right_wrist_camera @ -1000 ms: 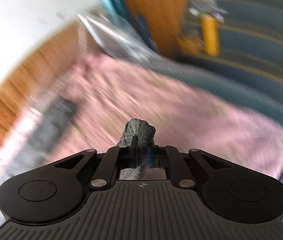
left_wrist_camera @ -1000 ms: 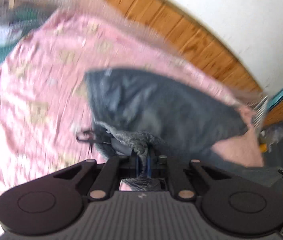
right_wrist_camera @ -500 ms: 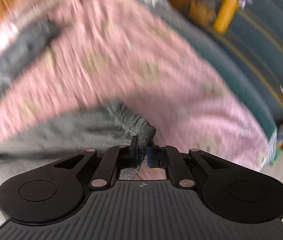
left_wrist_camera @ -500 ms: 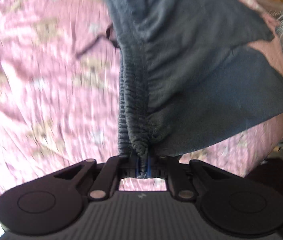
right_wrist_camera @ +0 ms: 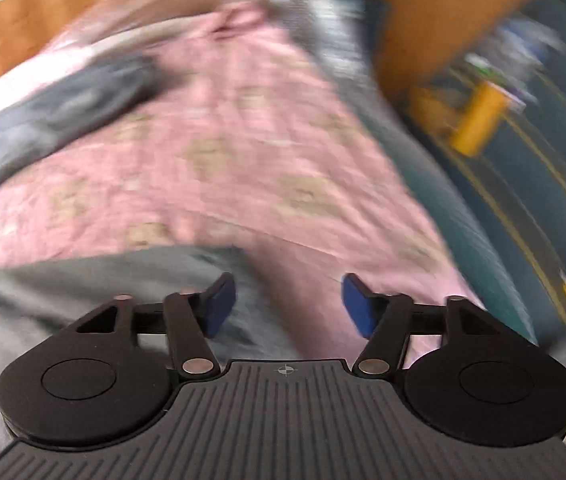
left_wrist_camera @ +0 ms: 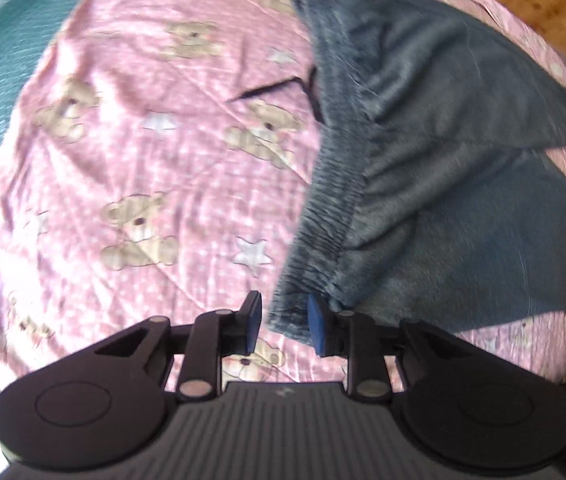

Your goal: Fold clothes

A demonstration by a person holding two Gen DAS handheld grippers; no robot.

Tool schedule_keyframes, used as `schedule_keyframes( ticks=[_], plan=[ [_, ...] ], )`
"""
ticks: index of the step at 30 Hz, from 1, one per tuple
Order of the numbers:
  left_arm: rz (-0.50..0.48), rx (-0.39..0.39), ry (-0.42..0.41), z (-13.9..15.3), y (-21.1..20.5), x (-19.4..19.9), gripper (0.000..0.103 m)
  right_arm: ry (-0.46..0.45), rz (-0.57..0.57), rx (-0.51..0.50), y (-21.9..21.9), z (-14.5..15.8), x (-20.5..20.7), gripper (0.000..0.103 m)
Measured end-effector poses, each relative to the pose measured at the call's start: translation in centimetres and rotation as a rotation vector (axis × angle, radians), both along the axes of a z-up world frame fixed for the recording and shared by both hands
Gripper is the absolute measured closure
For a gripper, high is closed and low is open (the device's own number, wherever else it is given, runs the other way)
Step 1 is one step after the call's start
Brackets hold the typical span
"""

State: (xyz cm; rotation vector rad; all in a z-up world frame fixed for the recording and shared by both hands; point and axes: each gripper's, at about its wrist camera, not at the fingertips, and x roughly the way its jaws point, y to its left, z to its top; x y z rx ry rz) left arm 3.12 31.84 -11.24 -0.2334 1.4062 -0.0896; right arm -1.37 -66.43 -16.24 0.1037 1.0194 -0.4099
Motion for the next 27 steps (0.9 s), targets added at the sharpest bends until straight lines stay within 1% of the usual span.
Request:
schedule_keyframes(
  ticks=[2, 4, 5, 6, 7, 9, 11, 13, 15, 16, 20, 22, 25, 26, 27],
  plan=[
    [0.015, 0.019, -0.004, 0.7, -0.3, 0.6, 0.078, 0.042, 0.051, 0.021, 0.0, -1.7, 1.9, 0.030],
    [0.001, 0.028, -0.012, 1.5, -1.1, 0.7, 0.078, 0.089, 0.085, 0.049, -0.1, -3.5, 3.8, 0.042],
    [-0.015, 0.033, -0.017, 2.0, -1.8, 0.7, 0.077, 0.114, 0.096, 0.072, -0.2, -4.3, 4.3, 0.062],
    [-0.032, 0.039, -0.023, 2.4, -2.6, 0.7, 0.076, 0.124, 0.108, 0.086, -0.3, -4.8, 4.4, 0.088],
    [-0.051, 0.045, -0.028, 2.8, -3.3, 0.7, 0.076, 0.126, 0.118, 0.095, -0.6, -5.1, 4.7, 0.089],
    [-0.056, 0.041, -0.044, 2.4, -4.8, 0.7, 0.075, 0.080, 0.122, 0.105, -1.1, -4.6, 4.8, 0.093],
    [-0.042, 0.030, -0.064, 2.3, -5.8, 0.4, 0.075, 0.013, 0.110, 0.114, -1.8, -3.4, 4.8, 0.094],
    [-0.024, 0.027, -0.093, 2.1, -6.7, 0.3, 0.075, -0.073, 0.045, 0.137, -3.2, -1.9, 5.1, 0.094],
    [-0.007, 0.029, -0.121, 1.6, -7.8, 0.7, 0.075, -0.110, -0.034, 0.182, -4.5, -2.0, 6.4, 0.094],
    [-0.002, 0.033, -0.132, 1.1, -8.4, 1.0, 0.075, -0.107, -0.064, 0.191, -4.9, -2.4, 7.4, 0.094],
    [0.008, 0.061, -0.165, -0.4, -11.2, 2.7, 0.075, -0.014, -0.162, 0.168, -5.7, -5.0, 10.8, 0.094],
    [0.000, 0.070, -0.191, -0.9, -12.8, 3.5, 0.076, 0.002, -0.179, 0.146, -5.5, -5.8, 11.6, 0.094],
    [-0.001, 0.070, -0.247, -0.6, -14.8, 4.1, 0.074, 0.010, -0.177, 0.100, -5.0, -5.7, 12.1, 0.090],
    [0.005, 0.076, -0.265, -0.5, -15.3, 4.2, 0.068, 0.003, -0.177, 0.073, -4.3, -5.2, 11.9, 0.076],
    [0.012, 0.082, -0.284, -0.4, -15.7, 4.3, 0.063, -0.011, -0.176, 0.038, -3.3, -4.6, 11.4, 0.055]
  ],
)
